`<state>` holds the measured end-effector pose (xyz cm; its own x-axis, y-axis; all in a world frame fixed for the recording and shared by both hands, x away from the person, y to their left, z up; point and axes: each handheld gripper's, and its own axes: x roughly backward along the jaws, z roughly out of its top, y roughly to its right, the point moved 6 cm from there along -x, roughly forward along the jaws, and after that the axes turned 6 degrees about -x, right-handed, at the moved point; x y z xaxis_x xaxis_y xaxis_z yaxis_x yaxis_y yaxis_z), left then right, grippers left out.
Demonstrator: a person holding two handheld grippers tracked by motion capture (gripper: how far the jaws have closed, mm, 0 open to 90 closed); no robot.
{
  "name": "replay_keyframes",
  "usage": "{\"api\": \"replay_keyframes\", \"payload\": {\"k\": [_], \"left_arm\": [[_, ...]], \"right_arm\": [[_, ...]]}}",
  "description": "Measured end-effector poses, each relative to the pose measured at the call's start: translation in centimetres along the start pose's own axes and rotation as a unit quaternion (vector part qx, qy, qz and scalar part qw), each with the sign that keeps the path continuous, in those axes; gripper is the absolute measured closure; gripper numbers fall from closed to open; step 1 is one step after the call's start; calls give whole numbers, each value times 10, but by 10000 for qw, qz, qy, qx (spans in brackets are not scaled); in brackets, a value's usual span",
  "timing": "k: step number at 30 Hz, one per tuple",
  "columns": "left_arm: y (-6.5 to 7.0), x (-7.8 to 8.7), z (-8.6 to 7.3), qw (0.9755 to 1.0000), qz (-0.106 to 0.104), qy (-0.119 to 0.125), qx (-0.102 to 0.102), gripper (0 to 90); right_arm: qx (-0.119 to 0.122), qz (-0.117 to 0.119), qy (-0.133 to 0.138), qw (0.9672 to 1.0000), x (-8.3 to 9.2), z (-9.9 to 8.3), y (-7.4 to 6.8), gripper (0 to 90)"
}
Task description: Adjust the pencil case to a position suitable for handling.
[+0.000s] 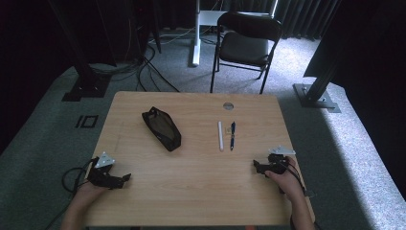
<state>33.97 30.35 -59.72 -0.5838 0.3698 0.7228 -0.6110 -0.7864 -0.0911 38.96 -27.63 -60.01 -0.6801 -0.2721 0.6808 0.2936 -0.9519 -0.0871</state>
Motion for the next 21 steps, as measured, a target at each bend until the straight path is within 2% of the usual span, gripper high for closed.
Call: {"api": "replay_keyframes", "payload": {"k": [6,9,15,21], "left_arm": [[0,0,0,10000,-10,-1,-14,16],[0,0,0,10000,-17,-2,-23,16],[0,0,0,10000,-22,-3,-26,16],[0,0,0,10000,-22,-4,-27,16]], "right_arm": [[-58,-80,11,10000,-2,2,-2,122],[-102,-115,18,9999,-5,5,-7,130],[-22,49,29,10000,-10,11,-26,131],[83,277,187,9994,-11,26,-50,135]]}}
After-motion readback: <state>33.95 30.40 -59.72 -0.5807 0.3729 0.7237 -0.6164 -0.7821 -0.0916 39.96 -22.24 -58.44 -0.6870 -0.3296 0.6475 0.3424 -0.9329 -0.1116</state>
